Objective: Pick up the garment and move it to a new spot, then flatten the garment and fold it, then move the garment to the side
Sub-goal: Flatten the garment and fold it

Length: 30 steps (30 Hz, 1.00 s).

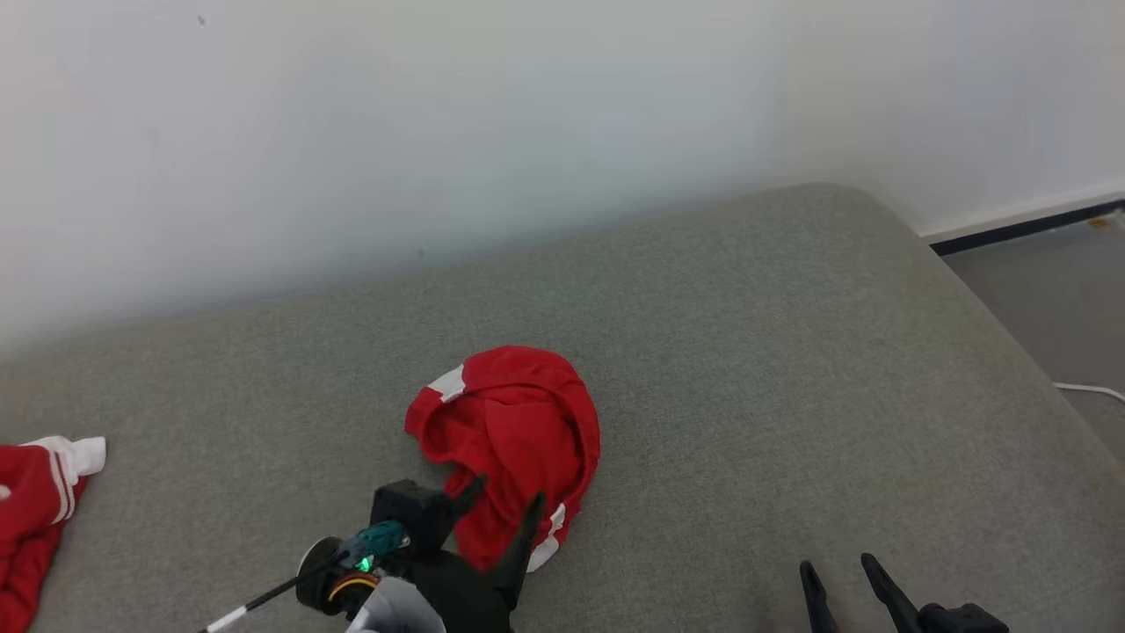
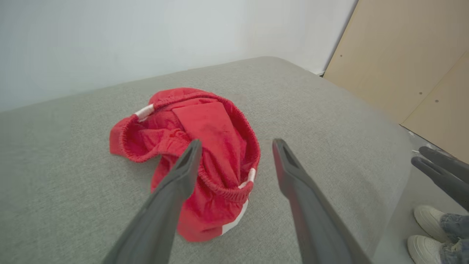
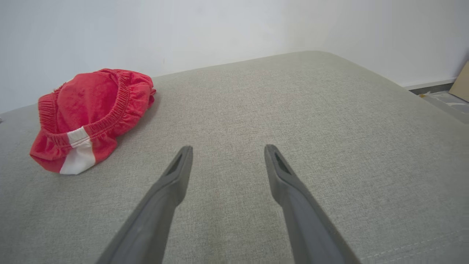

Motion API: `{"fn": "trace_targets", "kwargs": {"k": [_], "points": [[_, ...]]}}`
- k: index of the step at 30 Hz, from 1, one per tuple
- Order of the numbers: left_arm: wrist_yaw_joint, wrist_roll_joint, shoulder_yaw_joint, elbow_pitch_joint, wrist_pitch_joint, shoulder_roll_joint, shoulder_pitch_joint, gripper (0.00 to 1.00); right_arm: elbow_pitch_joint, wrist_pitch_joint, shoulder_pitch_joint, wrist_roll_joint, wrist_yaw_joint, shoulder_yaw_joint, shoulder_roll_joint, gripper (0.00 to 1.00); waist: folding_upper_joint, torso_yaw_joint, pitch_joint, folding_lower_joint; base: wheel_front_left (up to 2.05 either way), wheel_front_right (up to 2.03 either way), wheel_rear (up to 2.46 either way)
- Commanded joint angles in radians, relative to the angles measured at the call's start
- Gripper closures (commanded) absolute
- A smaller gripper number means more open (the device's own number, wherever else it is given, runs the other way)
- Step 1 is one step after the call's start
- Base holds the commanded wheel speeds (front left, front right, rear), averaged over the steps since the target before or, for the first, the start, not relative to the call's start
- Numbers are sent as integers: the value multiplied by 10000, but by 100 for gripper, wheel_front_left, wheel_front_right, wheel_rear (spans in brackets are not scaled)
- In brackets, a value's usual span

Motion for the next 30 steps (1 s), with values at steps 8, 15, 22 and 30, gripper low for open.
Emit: {"fn": "trace_targets", "kwargs": {"k": [8, 15, 22, 30], "points": [[361, -4, -604, 1044, 2043, -105, -1159, 0, 5, -123, -300, 111, -22, 141, 38, 0, -1, -1062, 710, -2, 0, 0, 0], [847, 151, -800, 1526, 3552, -22, -1651, 0, 69, -177, -382, 114, -22, 172, 132, 0, -1, -1351, 949, -2, 0, 0, 0], [1045, 293, -1076, 1386, 4644, 163, -1829, 0, 199, -295, -492, 106, -22, 144, 245, 0, -1, -1389, 1063, -2, 0, 0, 0], [1190, 332, -1134, 1265, 4744, 312, -1794, 100, 381, -372, -660, 153, -22, 235, 336, 0, -1, -1350, 1051, -2, 0, 0, 0]]}}
